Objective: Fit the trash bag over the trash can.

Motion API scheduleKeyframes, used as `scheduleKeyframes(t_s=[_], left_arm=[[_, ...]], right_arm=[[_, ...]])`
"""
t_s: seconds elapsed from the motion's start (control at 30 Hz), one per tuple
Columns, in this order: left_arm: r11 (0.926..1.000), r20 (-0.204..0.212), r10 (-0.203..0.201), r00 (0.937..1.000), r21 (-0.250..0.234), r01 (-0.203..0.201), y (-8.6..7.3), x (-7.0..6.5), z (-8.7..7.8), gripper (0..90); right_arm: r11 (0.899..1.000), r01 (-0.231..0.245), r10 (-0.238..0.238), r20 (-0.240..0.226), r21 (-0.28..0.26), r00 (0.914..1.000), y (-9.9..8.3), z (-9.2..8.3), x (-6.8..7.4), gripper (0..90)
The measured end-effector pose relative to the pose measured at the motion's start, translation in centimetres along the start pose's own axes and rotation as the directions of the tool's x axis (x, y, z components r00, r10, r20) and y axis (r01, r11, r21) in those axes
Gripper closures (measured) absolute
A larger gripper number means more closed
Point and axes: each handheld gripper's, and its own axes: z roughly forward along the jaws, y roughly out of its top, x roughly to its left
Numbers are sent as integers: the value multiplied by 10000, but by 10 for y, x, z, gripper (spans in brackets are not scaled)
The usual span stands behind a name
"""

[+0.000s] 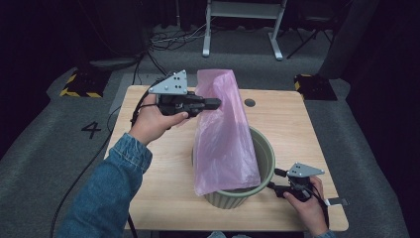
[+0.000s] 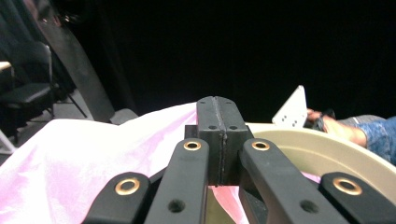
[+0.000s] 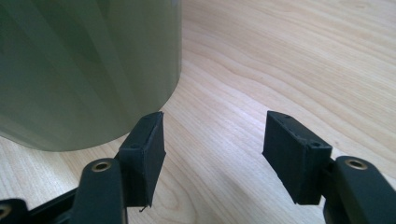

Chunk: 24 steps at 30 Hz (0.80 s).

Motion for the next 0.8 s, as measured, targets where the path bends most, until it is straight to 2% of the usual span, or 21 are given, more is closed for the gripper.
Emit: scheduleKeyframes(t_s=[0.37,0.63,0.7,0.8], left_arm=[[9999,784,-101,9969,116,92,-20,-19,22,899],[9961,1070,-394,9935,826,306,-44,-36,32,899],[9923,1179,-500,9918,1185,360,-51,-41,32,899],[9889,1241,-544,9908,1442,363,-56,-44,32,898]], right_arm=[[9998,-91,94,144,-167,9999,-1,-14,-4,398],[9998,-69,72,205,-163,9998,1,-20,-6,401],[9999,26,-24,243,-101,9997,6,-24,-7,402],[9999,87,-83,268,-136,9996,9,-27,-8,402]])
